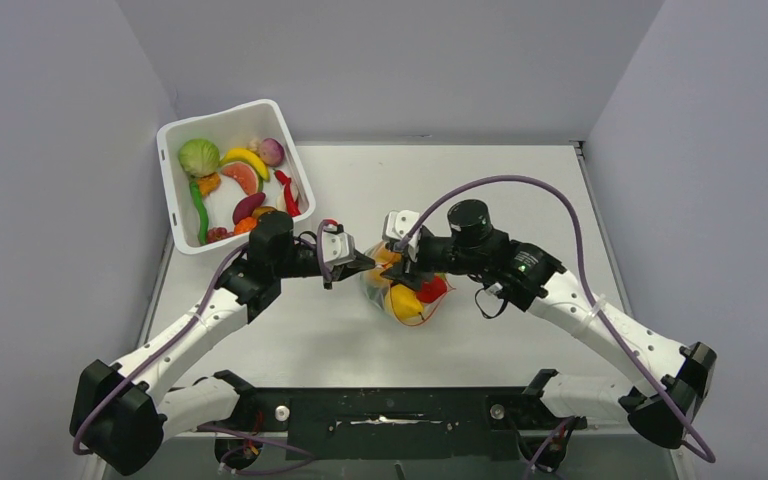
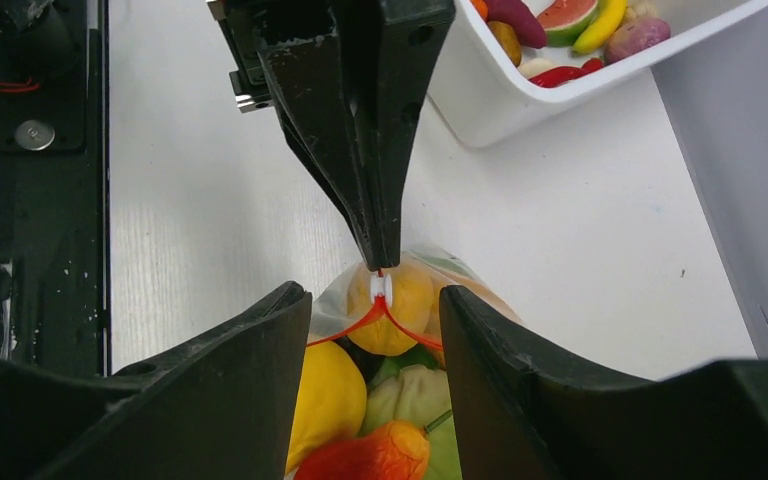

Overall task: Place the food in the zip-top bag and seal the zipper
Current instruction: Zip the zipper food storage bag at the center of the board.

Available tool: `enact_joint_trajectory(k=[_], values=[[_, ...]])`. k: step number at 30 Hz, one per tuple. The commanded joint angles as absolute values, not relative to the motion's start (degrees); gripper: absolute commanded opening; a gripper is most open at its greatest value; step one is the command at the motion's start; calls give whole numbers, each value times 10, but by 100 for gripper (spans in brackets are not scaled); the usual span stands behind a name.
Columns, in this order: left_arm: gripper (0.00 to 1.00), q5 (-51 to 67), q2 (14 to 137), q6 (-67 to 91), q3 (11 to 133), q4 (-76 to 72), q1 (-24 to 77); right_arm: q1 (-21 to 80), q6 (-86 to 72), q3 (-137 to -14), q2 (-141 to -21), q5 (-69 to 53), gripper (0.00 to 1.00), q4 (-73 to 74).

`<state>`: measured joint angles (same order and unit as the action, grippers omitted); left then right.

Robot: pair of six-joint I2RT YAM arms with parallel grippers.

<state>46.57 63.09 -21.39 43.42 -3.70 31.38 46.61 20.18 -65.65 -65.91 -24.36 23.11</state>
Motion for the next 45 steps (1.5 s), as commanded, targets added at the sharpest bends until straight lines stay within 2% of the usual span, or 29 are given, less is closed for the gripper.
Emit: enact_joint_trajectory(k=[1,12,17,19,24,26,27,30,32,37,45], values=[[0,482,612,-207,446,-72,311,480,242,-659,-676,-222,50,200],[0,488,612,-203,443,-76,310,496,269,-658,-717,-184,48,216],[0,489,612,-201,443,-78,311,500,264,-644,-723,-180,40,195],[0,488,610,-200,442,-82,311,500,266,-643,-729,-178,33,199],[0,487,596,-200,439,-76,311,500,267,-627,-710,-160,3,183],[0,483,590,-202,435,-76,310,499,271,-614,-695,-163,0,165],[1,481,587,-203,432,-76,310,498,274,-610,-688,-168,0,160],[35,500,579,-208,427,-76,310,497,283,-599,-670,-189,0,143],[44,517,578,-204,432,-68,310,496,288,-589,-659,-200,0,130],[45,542,588,-227,436,-39,312,497,295,-577,-646,-215,0,120],[44,543,585,-233,418,-81,315,496,286,-573,-635,-256,0,109]])
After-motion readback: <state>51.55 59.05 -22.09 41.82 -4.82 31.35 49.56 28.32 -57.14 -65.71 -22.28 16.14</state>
